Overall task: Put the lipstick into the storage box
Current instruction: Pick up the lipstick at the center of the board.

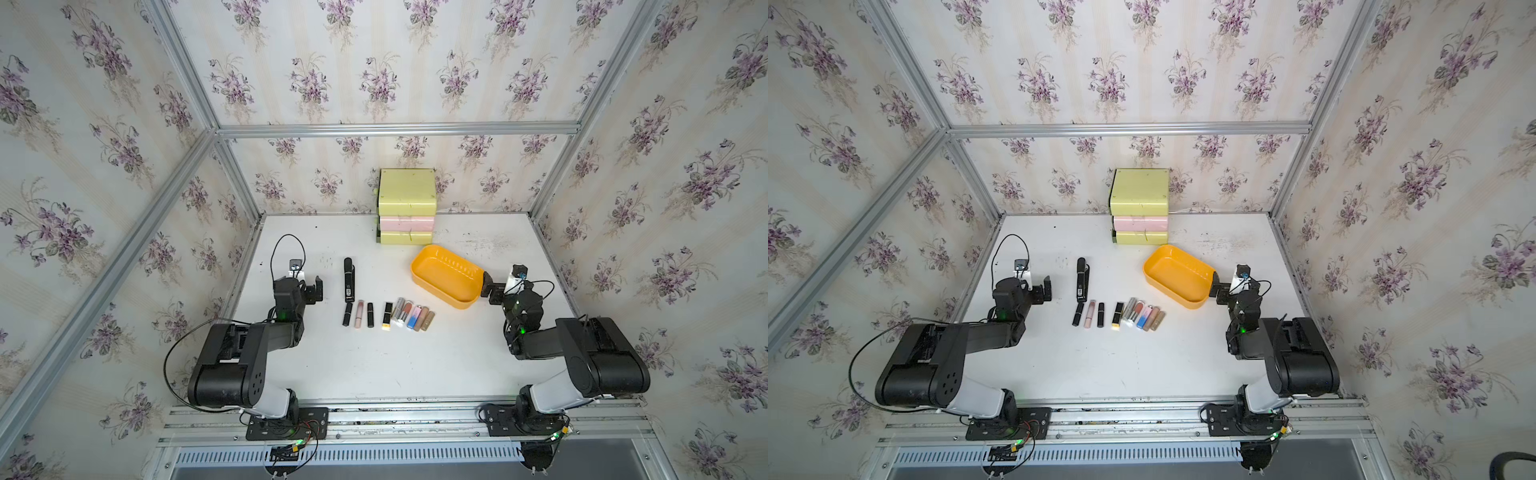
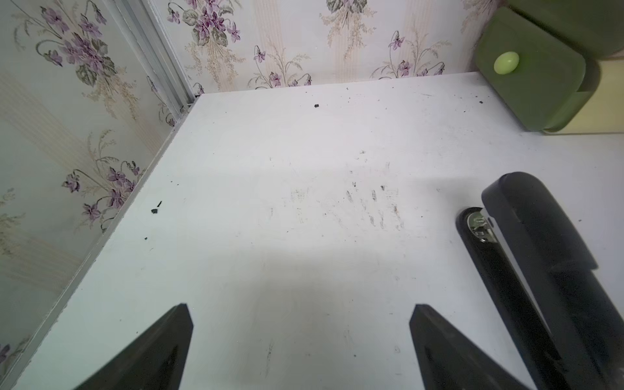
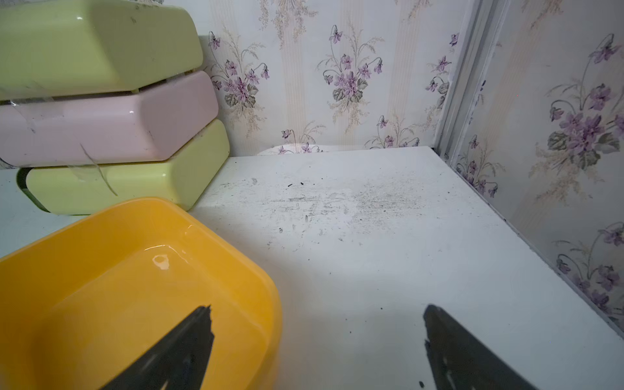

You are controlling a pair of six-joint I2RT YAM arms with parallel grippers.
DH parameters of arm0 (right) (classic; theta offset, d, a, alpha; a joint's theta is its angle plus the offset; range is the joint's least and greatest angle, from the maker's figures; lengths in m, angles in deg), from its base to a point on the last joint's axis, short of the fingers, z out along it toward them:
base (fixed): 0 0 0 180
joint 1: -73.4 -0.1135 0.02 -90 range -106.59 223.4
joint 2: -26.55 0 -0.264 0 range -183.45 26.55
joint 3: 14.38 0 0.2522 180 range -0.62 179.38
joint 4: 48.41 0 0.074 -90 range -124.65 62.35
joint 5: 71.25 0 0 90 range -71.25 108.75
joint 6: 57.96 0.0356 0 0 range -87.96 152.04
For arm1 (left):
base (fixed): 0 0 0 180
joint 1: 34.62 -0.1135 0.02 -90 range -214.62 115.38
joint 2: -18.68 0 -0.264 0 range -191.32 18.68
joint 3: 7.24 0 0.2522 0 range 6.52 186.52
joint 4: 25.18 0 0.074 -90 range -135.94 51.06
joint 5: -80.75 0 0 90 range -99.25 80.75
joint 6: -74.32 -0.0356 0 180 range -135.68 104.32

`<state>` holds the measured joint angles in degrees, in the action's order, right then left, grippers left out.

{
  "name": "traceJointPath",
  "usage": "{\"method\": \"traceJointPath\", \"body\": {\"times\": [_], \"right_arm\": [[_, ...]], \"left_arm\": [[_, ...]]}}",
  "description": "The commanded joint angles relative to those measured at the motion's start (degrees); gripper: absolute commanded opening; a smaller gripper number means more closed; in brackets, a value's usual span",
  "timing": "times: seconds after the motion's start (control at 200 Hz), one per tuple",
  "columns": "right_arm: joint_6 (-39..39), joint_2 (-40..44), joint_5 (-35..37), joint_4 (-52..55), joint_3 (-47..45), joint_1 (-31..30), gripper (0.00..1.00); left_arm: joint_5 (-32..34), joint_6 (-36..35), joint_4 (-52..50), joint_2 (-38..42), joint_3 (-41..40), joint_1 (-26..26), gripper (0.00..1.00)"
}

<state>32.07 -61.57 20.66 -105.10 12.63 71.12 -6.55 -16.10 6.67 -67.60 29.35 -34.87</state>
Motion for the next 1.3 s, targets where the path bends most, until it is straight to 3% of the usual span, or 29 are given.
{"method": "traceJointPath", "body": {"times": [0.0,0.44,0.559,0.684,0.754,0.829,0.959,1.059,1.174,1.294], "right_arm": [[0.1,0.2,0.0,-1.1,0.0,-0.1,1.0],[0.1,0.2,0.0,-1.1,0.0,0.0,1.0],[0.2,0.2,0.0,-1.1,0.0,0.0,1.0],[0.2,0.2,0.0,-1.2,0.0,0.0,1.0],[0.3,0.4,0.9,-1.5,0.0,0.0,1.0],[1.8,2.9,3.9,4.4,1.9,0.0,1.0],[4.5,9.3,8.0,22.7,9.4,0.0,1.0],[10.5,12.7,7.4,41.7,18.4,0.0,1.0],[14.6,15.6,0.6,51.4,23.1,-0.2,1.0],[16.8,19.7,-2.9,54.0,23.6,-2.2,1.0]], "left_arm": [[0.1,-0.1,0.8,0.0,0.1,0.0,1.0],[0.1,-0.2,0.8,0.1,0.0,0.0,1.0],[-6.0,-3.0,-4.8,0.8,2.9,0.1,1.0],[-0.5,-0.7,-10.6,2.8,5.4,0.1,1.0],[-0.5,-0.7,-12.5,3.9,6.1,0.0,1.0],[0.7,-0.2,-15.4,6.3,6.9,0.1,1.0],[6.0,9.7,-34.0,11.5,14.9,-0.7,1.0],[7.9,16.9,-61.7,10.2,29.3,-1.2,1.0],[5.0,16.4,-81.9,2.2,40.9,-1.5,1.0],[1.1,15.4,-89.6,-2.7,45.2,-2.2,1.0]]}}
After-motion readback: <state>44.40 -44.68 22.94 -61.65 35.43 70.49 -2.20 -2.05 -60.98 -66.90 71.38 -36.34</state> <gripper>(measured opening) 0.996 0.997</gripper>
